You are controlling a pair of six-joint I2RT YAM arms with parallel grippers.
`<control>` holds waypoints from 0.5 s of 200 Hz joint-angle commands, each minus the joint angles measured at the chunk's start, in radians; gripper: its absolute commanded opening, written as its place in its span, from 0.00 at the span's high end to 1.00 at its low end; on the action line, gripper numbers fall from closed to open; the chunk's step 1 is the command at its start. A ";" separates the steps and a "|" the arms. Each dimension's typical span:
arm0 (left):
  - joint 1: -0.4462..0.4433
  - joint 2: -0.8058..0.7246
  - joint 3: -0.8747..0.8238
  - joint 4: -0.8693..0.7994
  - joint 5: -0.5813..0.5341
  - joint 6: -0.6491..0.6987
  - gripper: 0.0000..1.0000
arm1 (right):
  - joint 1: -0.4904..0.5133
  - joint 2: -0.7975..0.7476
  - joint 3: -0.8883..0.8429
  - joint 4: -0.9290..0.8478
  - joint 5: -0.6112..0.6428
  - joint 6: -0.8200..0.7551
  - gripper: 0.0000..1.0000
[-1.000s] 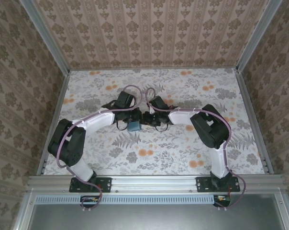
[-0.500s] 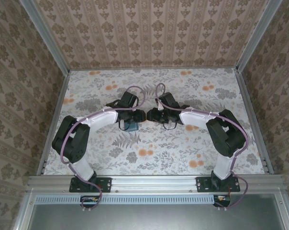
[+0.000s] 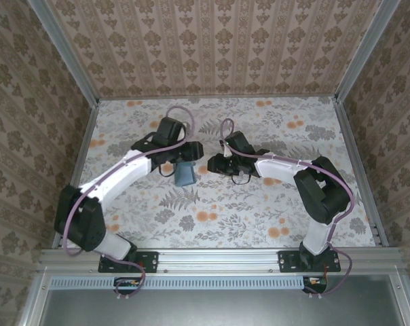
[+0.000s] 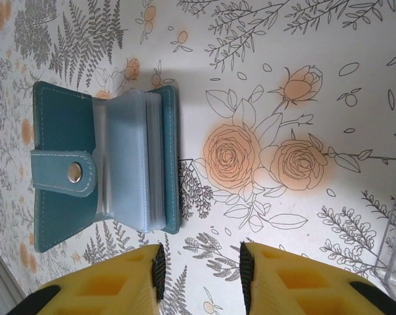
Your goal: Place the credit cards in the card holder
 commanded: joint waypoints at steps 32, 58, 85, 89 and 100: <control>0.098 -0.204 -0.195 -0.024 -0.069 -0.008 0.46 | 0.034 0.037 0.027 -0.045 0.006 -0.027 0.61; 0.164 -0.204 -0.293 0.034 -0.016 -0.033 0.64 | 0.042 0.054 0.039 -0.046 0.003 -0.027 0.61; 0.179 -0.132 -0.331 0.095 -0.009 -0.035 0.87 | 0.045 0.073 0.048 -0.050 0.006 -0.027 0.61; 0.180 -0.119 -0.330 0.097 -0.012 -0.032 0.88 | 0.046 0.073 0.049 -0.049 0.006 -0.027 0.61; 0.189 -0.076 -0.325 0.111 -0.004 -0.026 0.91 | 0.045 0.080 0.051 -0.051 0.006 -0.029 0.61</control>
